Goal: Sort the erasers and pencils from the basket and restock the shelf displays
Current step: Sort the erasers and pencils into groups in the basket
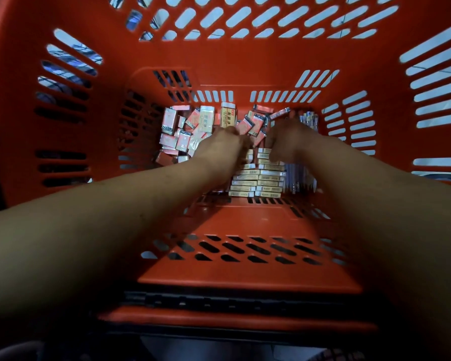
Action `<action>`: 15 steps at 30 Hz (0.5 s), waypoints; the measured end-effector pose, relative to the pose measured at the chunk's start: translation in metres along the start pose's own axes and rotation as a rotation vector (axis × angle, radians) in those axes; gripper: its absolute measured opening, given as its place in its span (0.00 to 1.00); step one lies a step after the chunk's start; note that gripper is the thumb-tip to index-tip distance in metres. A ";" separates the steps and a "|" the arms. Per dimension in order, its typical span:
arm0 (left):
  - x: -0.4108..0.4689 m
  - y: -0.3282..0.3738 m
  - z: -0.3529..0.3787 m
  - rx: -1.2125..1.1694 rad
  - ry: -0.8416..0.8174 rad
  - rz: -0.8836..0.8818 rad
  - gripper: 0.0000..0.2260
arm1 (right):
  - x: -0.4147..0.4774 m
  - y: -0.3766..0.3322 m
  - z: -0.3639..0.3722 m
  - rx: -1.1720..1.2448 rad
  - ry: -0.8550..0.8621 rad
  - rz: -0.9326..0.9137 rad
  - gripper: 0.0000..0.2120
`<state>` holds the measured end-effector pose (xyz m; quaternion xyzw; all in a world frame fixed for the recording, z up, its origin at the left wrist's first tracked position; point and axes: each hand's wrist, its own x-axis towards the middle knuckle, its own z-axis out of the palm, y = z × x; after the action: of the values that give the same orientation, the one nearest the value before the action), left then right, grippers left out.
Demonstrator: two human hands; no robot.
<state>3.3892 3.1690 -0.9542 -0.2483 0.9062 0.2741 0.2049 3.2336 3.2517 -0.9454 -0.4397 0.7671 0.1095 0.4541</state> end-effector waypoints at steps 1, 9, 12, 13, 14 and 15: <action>-0.001 -0.001 0.001 -0.037 -0.014 0.004 0.17 | 0.000 0.000 -0.001 -0.006 -0.009 -0.002 0.10; -0.007 -0.017 0.005 -0.204 -0.101 0.142 0.23 | -0.001 -0.001 -0.003 -0.094 -0.025 -0.061 0.11; -0.005 -0.018 0.007 -0.206 -0.079 0.143 0.22 | -0.004 0.004 -0.004 -0.022 -0.015 -0.072 0.11; -0.004 -0.018 0.006 -0.194 -0.076 0.129 0.22 | -0.005 0.007 -0.004 0.026 -0.014 -0.067 0.12; -0.003 -0.018 0.006 -0.168 -0.076 0.108 0.21 | -0.007 0.009 -0.004 0.090 -0.014 -0.053 0.12; -0.003 -0.017 0.005 -0.151 -0.074 0.088 0.21 | -0.008 0.010 -0.005 0.150 -0.010 -0.037 0.13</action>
<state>3.4018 3.1603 -0.9632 -0.2125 0.8848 0.3594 0.2068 3.2247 3.2596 -0.9385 -0.4178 0.7628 0.0454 0.4914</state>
